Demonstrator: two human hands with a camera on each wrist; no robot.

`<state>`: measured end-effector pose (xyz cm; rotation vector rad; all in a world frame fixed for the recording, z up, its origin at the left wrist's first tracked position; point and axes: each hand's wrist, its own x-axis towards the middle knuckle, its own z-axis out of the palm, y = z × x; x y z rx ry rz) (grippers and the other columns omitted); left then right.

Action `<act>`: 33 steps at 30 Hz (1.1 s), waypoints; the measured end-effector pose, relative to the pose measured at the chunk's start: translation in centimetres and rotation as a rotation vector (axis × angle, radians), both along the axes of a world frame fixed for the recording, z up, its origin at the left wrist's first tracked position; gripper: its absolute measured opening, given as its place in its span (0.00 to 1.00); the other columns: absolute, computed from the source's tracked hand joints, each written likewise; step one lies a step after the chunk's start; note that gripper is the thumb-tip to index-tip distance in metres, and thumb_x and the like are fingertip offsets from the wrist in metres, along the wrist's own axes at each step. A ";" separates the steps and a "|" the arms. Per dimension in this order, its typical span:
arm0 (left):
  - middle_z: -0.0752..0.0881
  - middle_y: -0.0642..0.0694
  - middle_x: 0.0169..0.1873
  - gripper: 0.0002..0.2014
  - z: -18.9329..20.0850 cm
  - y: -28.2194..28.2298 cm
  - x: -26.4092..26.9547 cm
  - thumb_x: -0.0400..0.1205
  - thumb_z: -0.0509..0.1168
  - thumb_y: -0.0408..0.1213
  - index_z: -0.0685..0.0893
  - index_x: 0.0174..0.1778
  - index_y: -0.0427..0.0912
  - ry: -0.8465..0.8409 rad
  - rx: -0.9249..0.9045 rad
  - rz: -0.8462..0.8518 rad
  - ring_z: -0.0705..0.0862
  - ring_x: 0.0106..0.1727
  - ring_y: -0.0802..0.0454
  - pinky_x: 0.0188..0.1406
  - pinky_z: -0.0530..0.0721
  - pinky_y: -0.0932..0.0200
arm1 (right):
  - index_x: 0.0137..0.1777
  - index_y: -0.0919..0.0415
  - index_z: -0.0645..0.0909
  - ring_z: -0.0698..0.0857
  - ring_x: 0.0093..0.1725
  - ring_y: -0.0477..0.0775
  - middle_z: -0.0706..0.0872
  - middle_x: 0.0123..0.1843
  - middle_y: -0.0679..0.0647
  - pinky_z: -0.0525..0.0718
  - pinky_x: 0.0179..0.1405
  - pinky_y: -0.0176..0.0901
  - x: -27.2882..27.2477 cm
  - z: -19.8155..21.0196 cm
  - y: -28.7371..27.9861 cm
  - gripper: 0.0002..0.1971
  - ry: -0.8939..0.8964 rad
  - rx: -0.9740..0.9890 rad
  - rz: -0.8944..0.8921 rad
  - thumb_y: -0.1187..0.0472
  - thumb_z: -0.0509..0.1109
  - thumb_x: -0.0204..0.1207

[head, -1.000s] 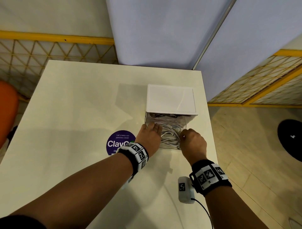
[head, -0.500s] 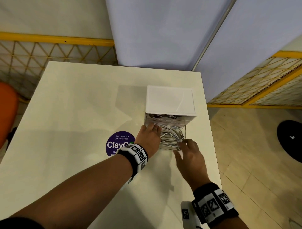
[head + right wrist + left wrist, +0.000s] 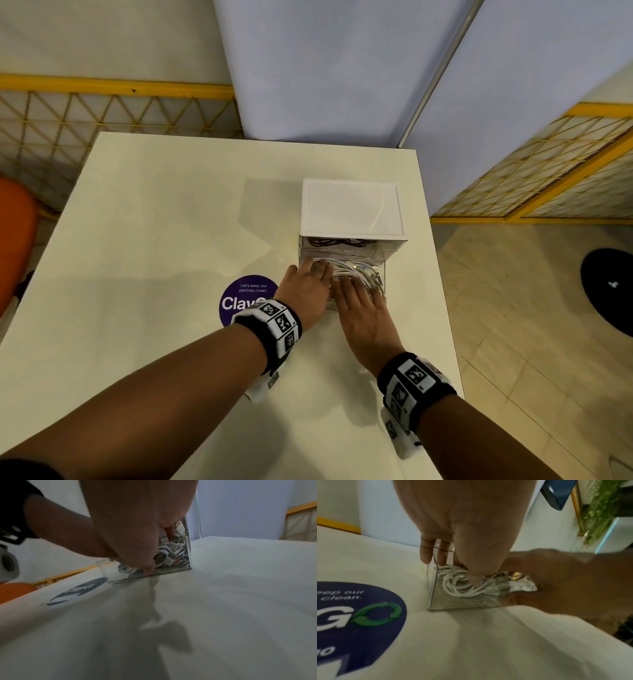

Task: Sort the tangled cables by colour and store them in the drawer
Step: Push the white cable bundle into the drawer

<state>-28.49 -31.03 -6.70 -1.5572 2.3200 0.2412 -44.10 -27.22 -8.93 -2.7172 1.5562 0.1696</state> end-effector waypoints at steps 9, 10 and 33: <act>0.86 0.46 0.35 0.15 8.7 -0.8 4.0 0.84 0.58 0.46 0.86 0.39 0.43 0.642 -0.437 0.204 0.82 0.36 0.45 0.38 0.83 0.49 | 0.79 0.71 0.70 0.78 0.74 0.68 0.77 0.76 0.68 0.81 0.65 0.66 -0.2 -1.2 0.3 0.30 -0.045 0.037 0.028 0.64 0.45 0.79; 0.87 0.44 0.41 0.14 9.2 -1.8 4.8 0.83 0.59 0.44 0.87 0.45 0.41 0.726 -0.538 0.212 0.82 0.41 0.44 0.42 0.83 0.49 | 0.79 0.70 0.70 0.78 0.73 0.68 0.77 0.76 0.68 0.82 0.64 0.67 -0.2 -1.1 0.3 0.30 -0.056 0.034 0.030 0.64 0.45 0.79; 0.41 0.56 0.88 0.34 7.4 -7.0 6.7 0.86 0.63 0.53 0.58 0.87 0.57 0.530 0.083 0.130 0.52 0.88 0.54 0.83 0.63 0.48 | 0.80 0.69 0.68 0.81 0.59 0.69 0.78 0.73 0.66 0.85 0.48 0.64 -0.3 0.2 -0.6 0.32 0.102 -0.046 0.192 0.66 0.59 0.73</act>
